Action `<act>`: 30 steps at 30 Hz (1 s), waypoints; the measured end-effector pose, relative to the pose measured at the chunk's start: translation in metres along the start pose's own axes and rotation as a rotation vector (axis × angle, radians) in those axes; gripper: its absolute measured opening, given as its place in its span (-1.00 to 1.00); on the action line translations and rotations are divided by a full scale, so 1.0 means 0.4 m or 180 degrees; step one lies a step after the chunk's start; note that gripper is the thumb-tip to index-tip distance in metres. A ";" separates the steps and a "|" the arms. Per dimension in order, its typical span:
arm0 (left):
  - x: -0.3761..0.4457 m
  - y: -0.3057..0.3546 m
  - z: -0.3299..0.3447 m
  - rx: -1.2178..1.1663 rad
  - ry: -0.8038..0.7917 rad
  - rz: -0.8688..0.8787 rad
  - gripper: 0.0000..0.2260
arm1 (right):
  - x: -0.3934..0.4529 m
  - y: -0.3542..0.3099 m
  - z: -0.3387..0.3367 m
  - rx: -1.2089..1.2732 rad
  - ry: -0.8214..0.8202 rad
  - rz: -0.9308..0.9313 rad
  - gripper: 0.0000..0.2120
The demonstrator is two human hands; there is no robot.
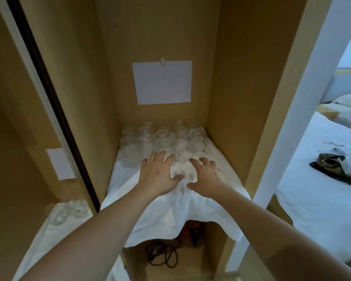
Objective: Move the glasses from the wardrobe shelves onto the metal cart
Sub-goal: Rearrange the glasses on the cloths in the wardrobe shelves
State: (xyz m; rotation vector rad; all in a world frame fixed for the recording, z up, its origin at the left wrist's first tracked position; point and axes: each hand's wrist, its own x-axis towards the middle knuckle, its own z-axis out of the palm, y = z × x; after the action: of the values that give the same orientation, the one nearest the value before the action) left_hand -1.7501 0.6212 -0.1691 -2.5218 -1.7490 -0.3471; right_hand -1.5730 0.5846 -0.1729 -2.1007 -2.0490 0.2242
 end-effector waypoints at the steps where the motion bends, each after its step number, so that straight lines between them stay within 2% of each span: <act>1: -0.030 0.003 -0.002 0.0020 -0.0017 -0.0030 -0.29 | -0.023 -0.003 0.001 0.0024 -0.0002 -0.0018 -0.18; 9: -0.243 -0.025 -0.044 0.0045 -0.0137 -0.0345 -0.26 | -0.181 -0.085 0.049 0.0121 -0.0112 -0.0316 -0.18; 16: -0.330 -0.090 -0.065 0.0006 -0.0043 -0.0512 -0.26 | -0.231 -0.175 0.068 0.0047 -0.0131 -0.0454 -0.18; 22: -0.401 -0.216 -0.080 -0.0102 -0.0125 -0.0685 -0.29 | -0.240 -0.306 0.124 0.0063 -0.0197 -0.0482 -0.18; 30: -0.577 -0.491 -0.104 -0.0054 -0.0400 -0.1070 -0.34 | -0.280 -0.609 0.251 0.0148 -0.0410 -0.0694 -0.20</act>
State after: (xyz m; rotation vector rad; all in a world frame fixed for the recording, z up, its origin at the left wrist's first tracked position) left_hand -2.0160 0.4725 -0.1941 -2.3000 -2.2304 -0.2209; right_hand -1.8370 0.4813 -0.2135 -1.8616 -2.3018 0.3774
